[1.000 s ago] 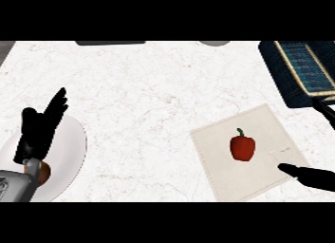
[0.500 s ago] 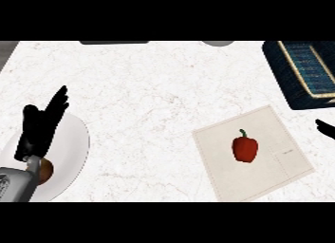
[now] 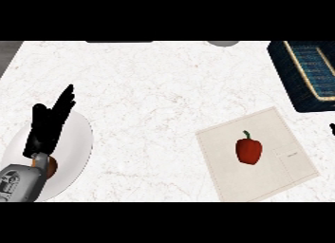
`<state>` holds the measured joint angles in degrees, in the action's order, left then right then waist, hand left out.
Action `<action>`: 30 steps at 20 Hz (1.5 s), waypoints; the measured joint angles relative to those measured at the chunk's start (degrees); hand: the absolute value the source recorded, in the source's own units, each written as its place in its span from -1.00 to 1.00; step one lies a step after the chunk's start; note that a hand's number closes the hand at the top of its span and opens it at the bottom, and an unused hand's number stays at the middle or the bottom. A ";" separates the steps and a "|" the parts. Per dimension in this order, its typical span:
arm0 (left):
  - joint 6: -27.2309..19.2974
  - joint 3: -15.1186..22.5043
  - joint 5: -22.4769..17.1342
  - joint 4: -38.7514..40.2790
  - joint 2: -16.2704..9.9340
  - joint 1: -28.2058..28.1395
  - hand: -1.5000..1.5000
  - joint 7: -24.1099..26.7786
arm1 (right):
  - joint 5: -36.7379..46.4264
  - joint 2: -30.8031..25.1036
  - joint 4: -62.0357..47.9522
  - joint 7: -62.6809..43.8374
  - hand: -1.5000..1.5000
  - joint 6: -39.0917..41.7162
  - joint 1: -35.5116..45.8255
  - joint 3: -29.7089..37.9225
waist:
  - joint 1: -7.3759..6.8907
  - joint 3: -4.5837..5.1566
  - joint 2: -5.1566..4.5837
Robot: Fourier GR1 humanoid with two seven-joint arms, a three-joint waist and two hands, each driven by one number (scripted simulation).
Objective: Pick the bell pepper from the placemat and place it in the basket
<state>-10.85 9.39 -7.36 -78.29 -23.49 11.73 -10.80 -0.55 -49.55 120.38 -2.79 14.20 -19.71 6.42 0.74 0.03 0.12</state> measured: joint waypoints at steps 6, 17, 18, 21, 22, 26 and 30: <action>1.27 -1.09 1.86 1.55 2.14 1.16 0.00 -0.03 | 6.19 6.66 -0.16 -0.93 -1.00 -0.24 0.97 0.80 | -0.33 -0.01 -0.07; 4.53 -4.54 4.58 -0.44 3.76 0.31 0.00 -0.97 | 18.87 18.62 -8.49 0.58 -1.00 0.22 7.41 -5.26 | -0.70 -0.03 -0.11; 4.29 -4.51 5.32 -0.39 4.32 0.21 0.00 -0.86 | 19.32 19.24 -10.02 0.94 -1.00 0.54 8.80 -5.17 | -0.72 -0.04 -0.11; 5.80 -6.22 5.34 0.92 4.42 1.24 0.00 -0.89 | 22.41 21.58 -14.64 3.68 -1.00 -0.10 10.82 -5.96 | -0.71 -0.04 -0.13; 6.01 -6.33 5.58 -0.21 4.28 0.91 0.00 -1.73 | 23.63 22.57 -15.80 3.39 -1.00 -0.37 12.03 -6.81 | -0.78 -0.03 -0.12; 6.69 -7.23 6.99 -1.21 5.72 0.03 0.00 -1.99 | 27.26 25.61 -18.93 5.25 -1.00 -1.04 13.29 -7.24 | -0.73 -0.04 -0.11; 6.88 -7.78 9.12 -0.18 7.58 0.40 0.00 -1.48 | 30.07 28.65 -20.92 4.83 -1.00 -1.09 15.77 -7.84 | -0.69 -0.04 -0.12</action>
<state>-3.97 1.61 1.76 -78.47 -15.91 12.13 -12.28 29.52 -20.90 99.46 2.04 13.12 -3.94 -1.43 0.04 -0.01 0.00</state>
